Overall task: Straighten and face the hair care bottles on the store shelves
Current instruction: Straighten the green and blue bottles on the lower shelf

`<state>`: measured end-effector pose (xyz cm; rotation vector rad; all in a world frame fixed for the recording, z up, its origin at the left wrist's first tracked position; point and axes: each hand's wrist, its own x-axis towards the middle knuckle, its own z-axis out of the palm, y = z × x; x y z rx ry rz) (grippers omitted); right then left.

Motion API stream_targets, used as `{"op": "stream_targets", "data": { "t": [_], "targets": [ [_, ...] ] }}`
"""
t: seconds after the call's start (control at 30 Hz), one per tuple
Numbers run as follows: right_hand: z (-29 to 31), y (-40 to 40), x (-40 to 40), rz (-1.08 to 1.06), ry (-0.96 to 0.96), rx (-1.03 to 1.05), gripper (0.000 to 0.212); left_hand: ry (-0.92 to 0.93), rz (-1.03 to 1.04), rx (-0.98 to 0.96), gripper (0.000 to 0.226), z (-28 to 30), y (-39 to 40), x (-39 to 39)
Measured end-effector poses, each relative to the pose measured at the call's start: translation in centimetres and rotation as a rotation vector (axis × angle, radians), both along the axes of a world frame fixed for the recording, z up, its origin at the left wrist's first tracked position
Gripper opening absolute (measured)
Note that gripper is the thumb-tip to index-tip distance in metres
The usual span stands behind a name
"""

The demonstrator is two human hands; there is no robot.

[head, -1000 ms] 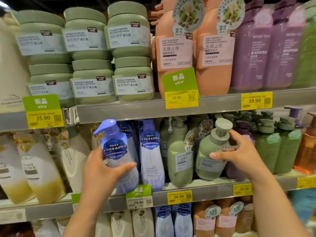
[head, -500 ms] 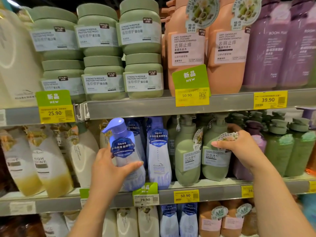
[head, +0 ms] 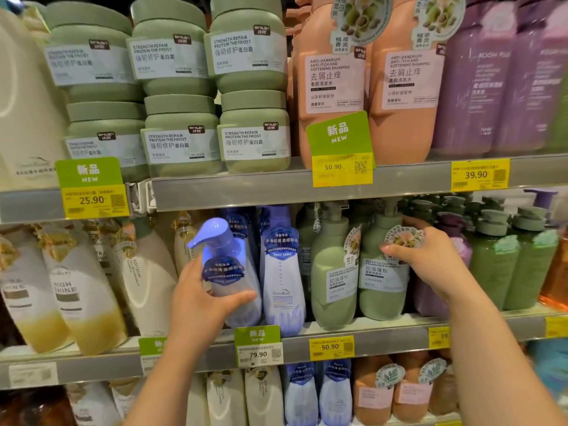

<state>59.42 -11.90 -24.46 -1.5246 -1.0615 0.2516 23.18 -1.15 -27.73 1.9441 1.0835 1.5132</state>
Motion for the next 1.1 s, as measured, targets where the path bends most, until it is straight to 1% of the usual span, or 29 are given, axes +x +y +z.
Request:
{"op": "stream_targets", "data": {
  "t": [0.13, 0.23, 0.3, 0.37, 0.47, 0.57, 0.67, 0.73, 0.77, 0.8, 0.83, 0.9, 0.93, 0.97, 1.03, 1.1],
  "targets": [
    [-0.1, -0.3, -0.3, -0.047, -0.060, -0.027, 0.058, 0.055, 0.007, -0.059, 0.068, -0.4, 0.8, 0.5],
    [0.0, -0.5, -0.8, -0.097, -0.066, -0.016, 0.076, 0.078, 0.033, -0.101, 0.071, 0.0, 1.3, 0.7],
    [0.1, -0.8, -1.3, -0.125, -0.080, 0.024, 0.078, 0.065, 0.040, -0.146, 0.069, 0.2, 1.5, 0.9],
    [0.3, -1.2, -2.0, -0.173, -0.117, 0.052, 0.070, 0.039, 0.061, -0.184, 0.068, 0.2, 1.9, 0.8],
    [0.6, -1.6, -3.0, -0.255, -0.159, 0.093, 0.050, 0.058, 0.109, -0.192, 0.068, 0.3, 2.2, 0.7],
    [0.8, -1.8, -3.6, -0.288, -0.155, 0.159, 0.039, 0.144, 0.155, -0.153, 0.069, 0.4, 1.8, 0.8],
    [0.9, -2.1, -3.8, -0.282, -0.136, 0.166, 0.035, 0.212, 0.192, -0.106, 0.070, 0.2, 0.7, 1.4],
    [0.6, -2.4, -3.6, -0.268, -0.143, 0.158, 0.036, 0.213, 0.283, -0.041, 0.087, 0.0, -0.7, 2.1],
    [0.4, -2.7, -3.4, -0.260, -0.142, 0.160, 0.036, 0.200, 0.354, 0.001, 0.094, -0.1, -1.7, 2.6],
    [0.1, -3.1, -3.2, -0.250, -0.133, 0.169, 0.035, 0.173, 0.411, 0.071, 0.093, 0.0, -2.8, 3.2],
    [0.0, -3.5, -2.9, -0.241, -0.121, 0.184, 0.032, 0.146, 0.434, 0.180, 0.086, 0.0, -4.0, 3.9],
    [-0.3, -4.4, -2.4, -0.233, -0.103, 0.206, 0.025, 0.134, 0.383, 0.400, 0.062, 0.1, -5.9, 5.6],
    [-0.4, -4.9, -2.1, -0.235, -0.096, 0.212, 0.022, 0.139, 0.317, 0.458, 0.053, 0.2, -6.7, 6.7],
    [-0.5, -5.5, -1.8, -0.239, -0.088, 0.216, 0.022, 0.147, 0.239, 0.466, 0.048, 0.4, -7.3, 7.8],
    [-0.8, -6.8, -1.1, -0.247, -0.072, 0.214, 0.023, 0.184, 0.113, 0.382, 0.049, 1.1, -8.0, 10.2],
    [-1.4, -8.1, -0.4, -0.257, -0.064, 0.204, 0.023, 0.245, 0.039, 0.245, 0.063, 1.8, -8.2, 12.5]
  ]
}}
